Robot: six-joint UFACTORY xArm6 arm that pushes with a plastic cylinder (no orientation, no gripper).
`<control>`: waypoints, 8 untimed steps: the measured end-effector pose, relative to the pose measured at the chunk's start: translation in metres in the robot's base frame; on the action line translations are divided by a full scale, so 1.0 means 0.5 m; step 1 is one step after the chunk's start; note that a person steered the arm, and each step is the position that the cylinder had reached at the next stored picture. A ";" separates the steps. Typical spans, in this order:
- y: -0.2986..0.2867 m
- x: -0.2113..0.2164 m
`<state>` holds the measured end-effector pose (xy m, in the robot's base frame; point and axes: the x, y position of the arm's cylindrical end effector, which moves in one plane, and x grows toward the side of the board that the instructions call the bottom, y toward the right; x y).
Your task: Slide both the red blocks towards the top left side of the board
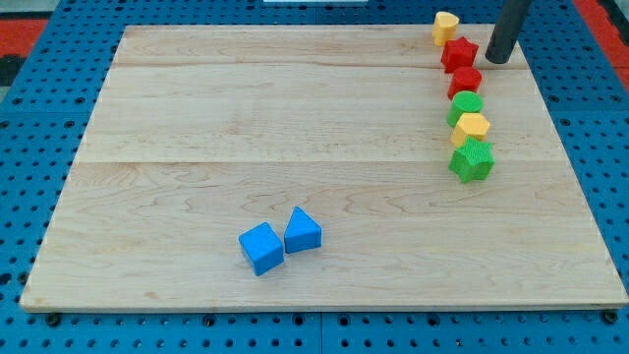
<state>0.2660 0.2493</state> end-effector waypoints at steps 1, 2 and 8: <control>0.000 0.000; -0.002 -0.002; -0.369 -0.032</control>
<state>0.2498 0.0648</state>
